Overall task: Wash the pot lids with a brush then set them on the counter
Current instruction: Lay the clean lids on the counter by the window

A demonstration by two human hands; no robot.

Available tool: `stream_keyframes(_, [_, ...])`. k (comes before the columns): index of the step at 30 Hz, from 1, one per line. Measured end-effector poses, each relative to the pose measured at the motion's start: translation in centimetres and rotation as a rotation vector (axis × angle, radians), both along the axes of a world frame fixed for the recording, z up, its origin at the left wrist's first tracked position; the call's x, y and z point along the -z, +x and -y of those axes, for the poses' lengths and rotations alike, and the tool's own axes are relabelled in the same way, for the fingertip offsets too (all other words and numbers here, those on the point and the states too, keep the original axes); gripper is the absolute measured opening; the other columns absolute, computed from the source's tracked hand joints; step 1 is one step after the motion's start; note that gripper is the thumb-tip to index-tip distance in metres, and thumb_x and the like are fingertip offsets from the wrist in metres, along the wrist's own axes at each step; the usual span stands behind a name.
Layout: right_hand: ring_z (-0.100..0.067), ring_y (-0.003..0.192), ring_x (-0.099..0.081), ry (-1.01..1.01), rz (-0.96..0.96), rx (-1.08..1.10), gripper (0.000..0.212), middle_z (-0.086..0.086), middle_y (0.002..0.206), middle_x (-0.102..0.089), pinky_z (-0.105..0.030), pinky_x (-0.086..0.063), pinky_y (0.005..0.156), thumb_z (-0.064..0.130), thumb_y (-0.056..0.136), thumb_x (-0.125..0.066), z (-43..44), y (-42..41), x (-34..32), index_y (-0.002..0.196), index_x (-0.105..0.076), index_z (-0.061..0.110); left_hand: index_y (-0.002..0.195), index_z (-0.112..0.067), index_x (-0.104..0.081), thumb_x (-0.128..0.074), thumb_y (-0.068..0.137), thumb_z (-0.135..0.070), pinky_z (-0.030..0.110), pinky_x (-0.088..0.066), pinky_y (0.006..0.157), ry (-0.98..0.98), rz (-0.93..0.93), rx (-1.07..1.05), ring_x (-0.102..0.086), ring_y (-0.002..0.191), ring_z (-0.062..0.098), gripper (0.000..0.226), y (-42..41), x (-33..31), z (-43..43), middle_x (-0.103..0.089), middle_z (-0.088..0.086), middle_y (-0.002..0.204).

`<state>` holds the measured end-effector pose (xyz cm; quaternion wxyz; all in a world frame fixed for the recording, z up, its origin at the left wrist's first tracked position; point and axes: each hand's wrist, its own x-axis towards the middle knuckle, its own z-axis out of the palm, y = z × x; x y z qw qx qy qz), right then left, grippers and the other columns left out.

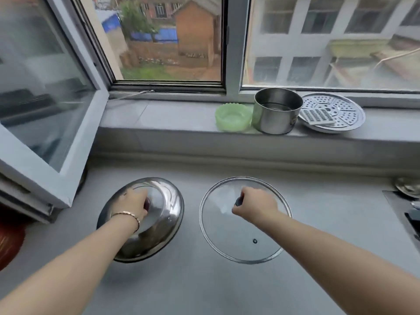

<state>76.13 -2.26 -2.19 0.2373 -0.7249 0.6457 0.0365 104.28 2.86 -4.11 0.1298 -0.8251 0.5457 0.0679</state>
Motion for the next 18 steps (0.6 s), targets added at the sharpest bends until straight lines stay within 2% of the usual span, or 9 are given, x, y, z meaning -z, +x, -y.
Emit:
stream_keyframes(5, [-0.022, 0.08, -0.049, 0.01, 0.005, 0.035, 0.016, -0.001, 0.09, -0.054, -0.024, -0.027, 0.047, 0.024, 0.079, -0.052, 5.4, 5.4, 4.1, 0.093, -0.046, 0.019, 0.124, -0.018, -0.042, -0.049, 0.091, -0.02, 0.034, -0.045, 0.088, 0.127, 0.068, 0.048, -0.048, 0.115, 0.033, 0.034, 3.8, 3.7, 5.4, -0.041, 0.013, 0.129])
stream_keyframes(8, [-0.023, 0.079, -0.044, 0.028, -0.005, 0.036, 0.015, -0.002, 0.091, -0.05, -0.024, -0.023, 0.047, 0.024, 0.081, -0.051, 7.6, 7.7, 6.4, 0.091, -0.04, 0.02, 0.127, -0.019, -0.036, -0.052, 0.089, -0.014, 0.033, -0.046, 0.085, 0.168, 0.074, 0.047, -0.044, 0.116, 0.032, 0.042, 5.4, 5.8, 7.5, -0.035, 0.013, 0.13])
stream_keyframes(13, [-0.025, 0.086, -0.054, 0.053, 0.031, 0.042, 0.015, -0.004, 0.101, -0.064, -0.026, -0.03, 0.052, 0.024, 0.081, -0.051, 9.7, 9.9, 9.4, 0.095, -0.048, 0.02, 0.134, -0.021, -0.033, -0.051, 0.088, -0.011, 0.028, -0.044, 0.074, 0.09, 0.118, 0.043, -0.045, 0.11, 0.029, 0.05, 6.9, 8.2, 9.6, -0.036, 0.01, 0.125])
stream_keyframes(18, [-0.025, 0.083, -0.05, 0.089, 0.105, 0.077, 0.014, -0.007, 0.104, -0.062, -0.028, -0.038, 0.063, 0.025, 0.086, -0.05, 9.8, 10.2, 10.5, 0.097, -0.045, 0.016, 0.137, -0.019, -0.033, -0.048, 0.087, -0.003, 0.033, -0.045, 0.081, 0.059, 0.081, 0.081, -0.039, 0.115, 0.033, 0.055, 7.0, 8.3, 10.2, -0.033, 0.012, 0.13])
